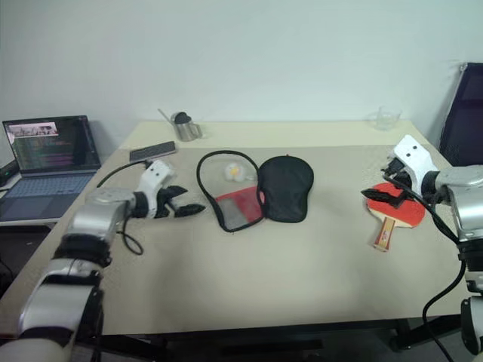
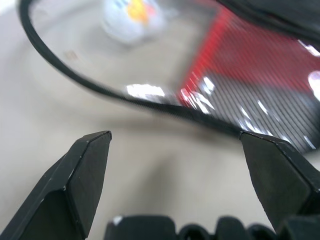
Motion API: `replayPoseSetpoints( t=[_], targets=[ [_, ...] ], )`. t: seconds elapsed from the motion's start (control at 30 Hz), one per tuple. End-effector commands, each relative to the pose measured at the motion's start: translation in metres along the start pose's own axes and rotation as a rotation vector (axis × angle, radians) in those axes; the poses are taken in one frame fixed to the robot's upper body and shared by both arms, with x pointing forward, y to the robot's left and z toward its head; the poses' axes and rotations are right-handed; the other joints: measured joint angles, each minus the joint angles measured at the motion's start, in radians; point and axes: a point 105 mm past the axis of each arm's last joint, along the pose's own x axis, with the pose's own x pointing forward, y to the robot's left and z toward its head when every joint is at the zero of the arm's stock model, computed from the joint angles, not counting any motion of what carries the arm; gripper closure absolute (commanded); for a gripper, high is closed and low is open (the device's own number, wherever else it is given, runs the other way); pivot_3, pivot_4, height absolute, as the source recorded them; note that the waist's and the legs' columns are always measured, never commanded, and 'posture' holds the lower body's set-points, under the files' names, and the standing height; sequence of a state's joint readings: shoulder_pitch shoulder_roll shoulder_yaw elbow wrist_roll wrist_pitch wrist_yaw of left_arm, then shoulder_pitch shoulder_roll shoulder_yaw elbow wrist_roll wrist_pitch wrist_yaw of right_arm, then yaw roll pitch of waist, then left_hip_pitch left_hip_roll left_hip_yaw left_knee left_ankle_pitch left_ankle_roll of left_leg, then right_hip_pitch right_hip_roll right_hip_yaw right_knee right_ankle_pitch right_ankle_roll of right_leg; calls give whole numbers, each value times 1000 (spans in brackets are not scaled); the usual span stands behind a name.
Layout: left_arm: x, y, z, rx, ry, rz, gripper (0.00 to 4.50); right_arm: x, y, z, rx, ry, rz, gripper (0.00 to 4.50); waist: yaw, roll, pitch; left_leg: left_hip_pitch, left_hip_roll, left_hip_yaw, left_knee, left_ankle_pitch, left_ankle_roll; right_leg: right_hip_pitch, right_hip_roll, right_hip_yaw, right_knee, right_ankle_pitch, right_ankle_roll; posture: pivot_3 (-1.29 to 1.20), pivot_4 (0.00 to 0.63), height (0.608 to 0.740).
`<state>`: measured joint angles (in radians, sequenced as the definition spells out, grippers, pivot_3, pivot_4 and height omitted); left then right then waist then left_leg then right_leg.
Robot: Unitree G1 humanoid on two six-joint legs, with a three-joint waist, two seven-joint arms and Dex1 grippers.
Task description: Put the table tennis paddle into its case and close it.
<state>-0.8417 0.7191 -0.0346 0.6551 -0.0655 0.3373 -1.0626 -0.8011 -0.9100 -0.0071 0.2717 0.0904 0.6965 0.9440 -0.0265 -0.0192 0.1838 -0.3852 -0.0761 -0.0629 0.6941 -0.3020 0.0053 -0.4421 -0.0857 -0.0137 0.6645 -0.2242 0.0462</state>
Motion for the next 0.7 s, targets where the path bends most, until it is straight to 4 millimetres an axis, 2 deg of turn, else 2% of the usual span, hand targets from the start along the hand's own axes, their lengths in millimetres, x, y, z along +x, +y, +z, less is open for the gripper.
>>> replayPoseSetpoints(
  t=[0.03,0.13,0.23,0.43,0.6,0.7],
  targets=[
    [-33,-6,27,100,-110,-69,39,-11,-9,-8,164,82,-140,0,-1,0,0,0,0,0,0,0,0,0,0,0,0,0,0,0,150,740],
    [-64,-37,47,180,-245,-264,39,-10,-1,-21,324,149,-197,0,0,0,0,-2,1,0,0,0,0,-2,0,0,-1,0,0,0,150,740],
    [-73,-54,64,185,-340,-357,39,-8,-2,-30,417,170,-280,0,3,0,0,-2,0,-1,0,0,0,-1,0,0,-1,0,0,0,150,740],
    [-62,-74,81,204,-398,-419,39,-9,-2,-55,517,197,-498,0,14,0,0,0,0,-1,1,0,1,1,0,-1,0,1,0,0,150,740],
    [-54,-81,79,180,-410,-435,39,-12,11,-69,522,215,-612,0,12,0,-1,0,0,0,1,0,1,0,1,0,1,1,0,0,150,740],
    [-49,-80,79,175,-410,-431,39,-8,14,-84,602,227,-671,0,2,0,-1,1,0,0,1,0,1,1,1,1,1,1,0,0,150,740]
  ],
)
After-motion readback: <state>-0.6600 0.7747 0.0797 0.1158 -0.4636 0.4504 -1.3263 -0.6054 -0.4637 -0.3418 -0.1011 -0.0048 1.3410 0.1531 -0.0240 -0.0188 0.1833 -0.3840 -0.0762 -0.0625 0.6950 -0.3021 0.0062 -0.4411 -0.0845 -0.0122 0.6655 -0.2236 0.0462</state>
